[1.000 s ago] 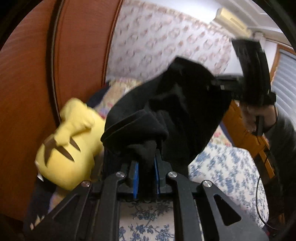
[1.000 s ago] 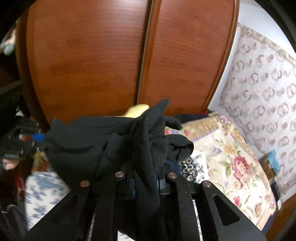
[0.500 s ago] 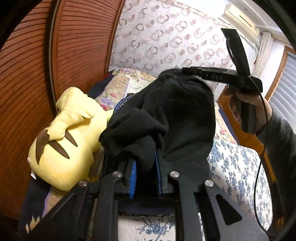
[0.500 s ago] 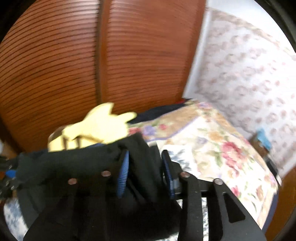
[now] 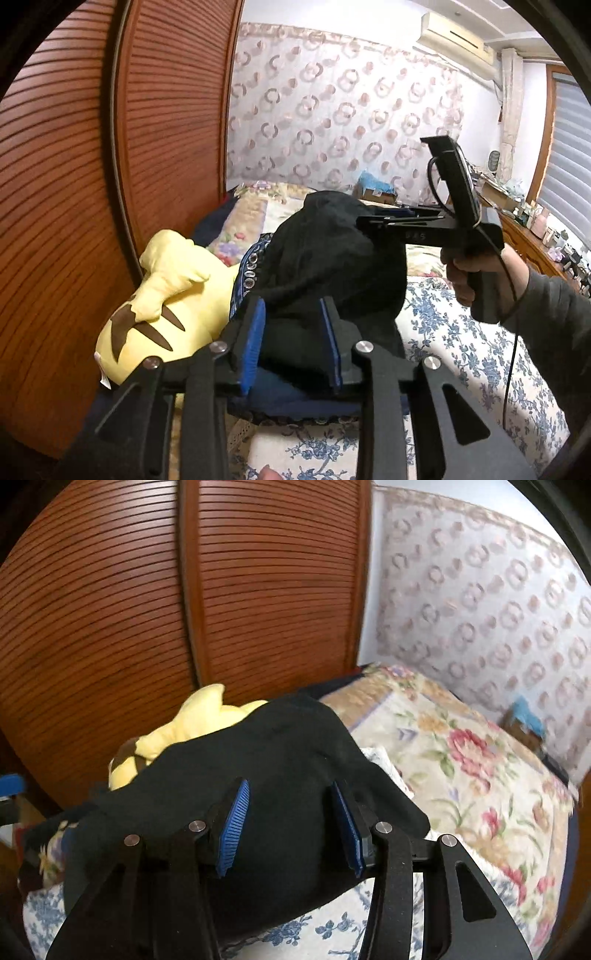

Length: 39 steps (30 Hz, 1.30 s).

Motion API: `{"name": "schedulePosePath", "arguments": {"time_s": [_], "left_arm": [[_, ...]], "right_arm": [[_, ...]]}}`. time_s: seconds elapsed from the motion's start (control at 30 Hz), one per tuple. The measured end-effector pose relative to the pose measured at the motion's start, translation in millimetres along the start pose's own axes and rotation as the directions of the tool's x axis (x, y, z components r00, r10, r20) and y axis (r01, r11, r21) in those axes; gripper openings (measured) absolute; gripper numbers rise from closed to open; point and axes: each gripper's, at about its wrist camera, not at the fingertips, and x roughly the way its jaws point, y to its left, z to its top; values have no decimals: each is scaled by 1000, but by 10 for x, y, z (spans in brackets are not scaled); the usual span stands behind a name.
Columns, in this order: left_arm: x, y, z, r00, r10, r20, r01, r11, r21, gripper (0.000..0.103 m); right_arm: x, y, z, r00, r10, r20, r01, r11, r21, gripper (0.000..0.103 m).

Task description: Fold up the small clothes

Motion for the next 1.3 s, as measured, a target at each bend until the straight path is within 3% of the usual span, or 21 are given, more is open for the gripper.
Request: {"name": "schedulePosePath", "arguments": {"time_s": [0.37, 0.63, 0.8, 1.17, 1.3], "left_arm": [[-239, -463, -78, 1000, -13, 25, 11, 997, 74, 30], [-313, -919, -206, 999, -27, 43, 21, 991, 133, 30], [-362, -1267, -281, 995, -78, 54, 68, 982, 179, 30], [-601, -1832, -333, 987, -140, 84, 118, 966, 229, 31], [-718, -1926, -347, 984, -149, 102, 122, 965, 230, 31]], "right_arm": [[-1145, 4, -521, 992, -83, 94, 74, 993, 90, 51], [-2141, 54, -1223, 952, -261, 160, 226, 952, 206, 56], [-2696, 53, -1646, 916, -369, 158, 316, 905, 284, 56], [-3563, 131, -2198, 840, -513, 178, 411, 814, 410, 56], [-3730, 167, -2325, 828, -530, 185, 415, 800, 433, 56]]}}
